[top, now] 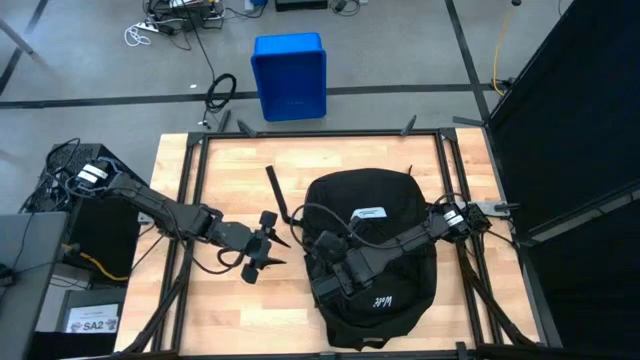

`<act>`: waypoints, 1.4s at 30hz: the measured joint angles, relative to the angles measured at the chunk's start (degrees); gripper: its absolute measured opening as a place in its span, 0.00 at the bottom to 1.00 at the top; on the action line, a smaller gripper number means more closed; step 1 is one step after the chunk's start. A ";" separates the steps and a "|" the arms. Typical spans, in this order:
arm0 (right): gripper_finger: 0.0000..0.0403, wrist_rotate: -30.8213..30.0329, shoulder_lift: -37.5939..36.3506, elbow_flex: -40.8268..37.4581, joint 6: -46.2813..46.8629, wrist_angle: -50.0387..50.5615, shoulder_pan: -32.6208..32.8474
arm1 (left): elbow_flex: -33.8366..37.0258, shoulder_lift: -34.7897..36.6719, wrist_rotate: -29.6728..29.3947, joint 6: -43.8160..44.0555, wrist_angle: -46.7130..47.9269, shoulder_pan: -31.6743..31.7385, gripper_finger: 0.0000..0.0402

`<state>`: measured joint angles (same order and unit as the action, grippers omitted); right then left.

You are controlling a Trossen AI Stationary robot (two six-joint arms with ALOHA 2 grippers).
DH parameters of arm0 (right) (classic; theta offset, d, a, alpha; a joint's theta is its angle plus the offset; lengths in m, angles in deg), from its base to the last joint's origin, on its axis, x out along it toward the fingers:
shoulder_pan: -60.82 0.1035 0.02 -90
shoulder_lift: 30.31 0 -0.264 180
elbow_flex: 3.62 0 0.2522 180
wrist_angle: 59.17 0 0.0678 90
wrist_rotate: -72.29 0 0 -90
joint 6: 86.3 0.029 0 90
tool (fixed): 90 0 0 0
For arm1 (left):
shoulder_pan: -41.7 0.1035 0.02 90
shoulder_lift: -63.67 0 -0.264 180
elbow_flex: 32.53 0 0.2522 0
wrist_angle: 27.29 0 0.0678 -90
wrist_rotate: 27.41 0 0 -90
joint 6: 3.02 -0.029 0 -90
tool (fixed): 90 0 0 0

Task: Unpack backpack
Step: Open the black backpack

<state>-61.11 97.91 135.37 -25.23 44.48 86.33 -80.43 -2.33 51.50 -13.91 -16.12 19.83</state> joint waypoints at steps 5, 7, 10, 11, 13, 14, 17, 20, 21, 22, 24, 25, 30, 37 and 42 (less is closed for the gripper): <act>0.00 1.68 0.07 -7.47 7.31 0.24 -0.92 | 2.44 0.00 0.74 1.60 -2.59 -0.02 0.45; 0.00 1.67 0.07 -9.91 10.13 0.08 -1.19 | 2.98 0.00 1.02 2.03 -3.07 -0.02 0.45; 0.01 1.67 0.07 -13.19 13.75 0.12 -1.13 | 3.84 0.00 1.16 2.18 -4.55 -0.02 0.45; 0.02 1.80 0.07 -14.05 14.70 0.18 -1.13 | 4.15 0.00 1.16 2.19 -5.13 -0.02 0.45; 0.06 3.03 0.07 -15.01 15.19 0.11 -1.15 | 4.54 0.00 1.16 2.20 -5.80 -0.02 0.45; 0.09 3.39 0.07 -15.23 15.18 0.14 -1.15 | 4.56 0.00 1.16 2.20 -5.82 -0.02 0.45; 0.20 3.76 0.07 -15.41 14.19 0.11 -0.98 | 4.56 0.00 1.22 2.22 -5.86 -0.02 0.45; 0.34 3.64 -0.31 -14.99 13.26 0.05 -0.87 | 4.56 0.00 1.29 2.24 -6.07 -0.02 0.45; 0.38 3.25 -0.75 -14.79 12.92 0.14 -0.85 | 4.56 0.00 1.29 2.24 -6.07 -0.02 0.45; 0.43 2.68 -1.27 -14.56 12.71 0.06 -0.81 | 4.56 0.00 1.29 2.24 -6.06 -0.02 0.45; 0.51 1.22 -2.56 -13.96 12.34 0.10 -0.84 | 4.56 0.00 1.29 2.32 -6.19 -0.02 0.45; 0.55 0.31 -3.44 -13.86 12.08 0.02 -0.85 | 4.56 0.00 1.29 2.35 -6.18 -0.02 0.45; 0.66 -4.44 -9.23 -13.59 12.37 0.14 -0.54 | 4.56 0.00 1.29 2.53 -5.80 -0.02 0.45; 0.67 -9.37 -12.23 -13.57 2.30 -12.67 1.65 | 4.56 -0.06 5.28 2.94 -7.29 -0.02 0.45; 0.61 -4.39 -10.66 -15.60 -20.32 -34.72 3.45 | 4.56 -3.33 10.25 3.72 -10.91 -0.34 0.45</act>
<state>-65.50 87.25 119.78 -45.55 9.76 89.78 -75.87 -5.65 61.75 -10.19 -27.03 19.50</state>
